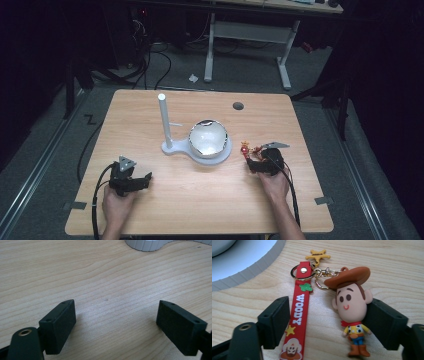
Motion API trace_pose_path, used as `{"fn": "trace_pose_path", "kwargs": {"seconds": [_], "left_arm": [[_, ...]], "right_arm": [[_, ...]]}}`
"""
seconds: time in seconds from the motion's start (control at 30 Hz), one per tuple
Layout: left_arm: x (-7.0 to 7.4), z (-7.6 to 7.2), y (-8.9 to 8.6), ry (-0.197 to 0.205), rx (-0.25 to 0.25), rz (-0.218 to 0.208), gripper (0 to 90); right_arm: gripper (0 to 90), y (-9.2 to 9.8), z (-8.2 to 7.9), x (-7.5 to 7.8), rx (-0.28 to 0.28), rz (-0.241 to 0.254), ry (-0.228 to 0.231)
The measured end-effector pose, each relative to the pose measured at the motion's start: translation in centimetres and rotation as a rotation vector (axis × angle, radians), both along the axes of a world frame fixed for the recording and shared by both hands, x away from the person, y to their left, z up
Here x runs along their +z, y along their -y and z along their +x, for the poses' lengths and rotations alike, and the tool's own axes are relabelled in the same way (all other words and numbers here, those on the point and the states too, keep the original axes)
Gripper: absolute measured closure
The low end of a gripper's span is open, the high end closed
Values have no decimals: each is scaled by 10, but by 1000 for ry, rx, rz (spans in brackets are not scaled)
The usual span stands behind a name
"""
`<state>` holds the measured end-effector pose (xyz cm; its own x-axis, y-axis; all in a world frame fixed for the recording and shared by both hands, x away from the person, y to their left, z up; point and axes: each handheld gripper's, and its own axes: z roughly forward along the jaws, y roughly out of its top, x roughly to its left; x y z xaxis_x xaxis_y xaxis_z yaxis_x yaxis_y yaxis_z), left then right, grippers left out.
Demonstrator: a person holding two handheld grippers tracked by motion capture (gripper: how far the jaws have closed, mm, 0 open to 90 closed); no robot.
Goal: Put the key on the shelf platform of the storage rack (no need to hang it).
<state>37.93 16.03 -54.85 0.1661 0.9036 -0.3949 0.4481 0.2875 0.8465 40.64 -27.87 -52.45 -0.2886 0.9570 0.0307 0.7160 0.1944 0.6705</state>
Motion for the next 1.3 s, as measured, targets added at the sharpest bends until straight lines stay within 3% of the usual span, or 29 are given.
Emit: {"fn": "trace_pose_path", "kwargs": {"seconds": [0.07,0.1,0.17,0.43,0.7,0.77,1.07,1.3], "left_arm": [[0,0,0,0,0,0,165],[0,0,0,0,0,1,165],[0,0,0,0,0,0,165],[0,0,0,0,2,0,167],[0,0,0,1,2,0,168],[0,0,0,1,2,0,169],[0,0,0,1,3,0,171],[0,0,0,1,3,0,171]], "right_arm": [[281,-1,-1,1,8,-3,2],[323,-4,-2,1,20,-41,9],[349,-6,-3,0,24,-53,15],[502,-8,-5,2,62,-49,16],[557,-6,-6,4,79,-24,20],[657,-3,-8,9,86,5,43],[666,-3,-9,10,103,-6,47],[674,5,-13,18,87,49,79]]}}
